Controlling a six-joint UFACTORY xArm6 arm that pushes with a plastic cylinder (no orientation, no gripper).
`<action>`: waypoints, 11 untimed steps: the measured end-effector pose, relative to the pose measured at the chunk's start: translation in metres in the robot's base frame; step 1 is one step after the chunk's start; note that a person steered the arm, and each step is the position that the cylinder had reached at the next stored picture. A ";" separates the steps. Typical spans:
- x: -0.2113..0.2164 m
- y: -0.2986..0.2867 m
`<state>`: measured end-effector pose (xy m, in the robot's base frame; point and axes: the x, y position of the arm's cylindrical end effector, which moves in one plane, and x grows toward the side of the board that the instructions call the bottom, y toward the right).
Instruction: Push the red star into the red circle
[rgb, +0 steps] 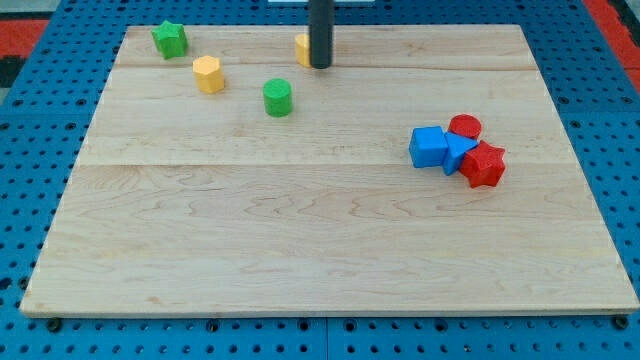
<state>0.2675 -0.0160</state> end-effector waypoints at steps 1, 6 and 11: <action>0.002 0.088; 0.252 0.176; 0.134 0.239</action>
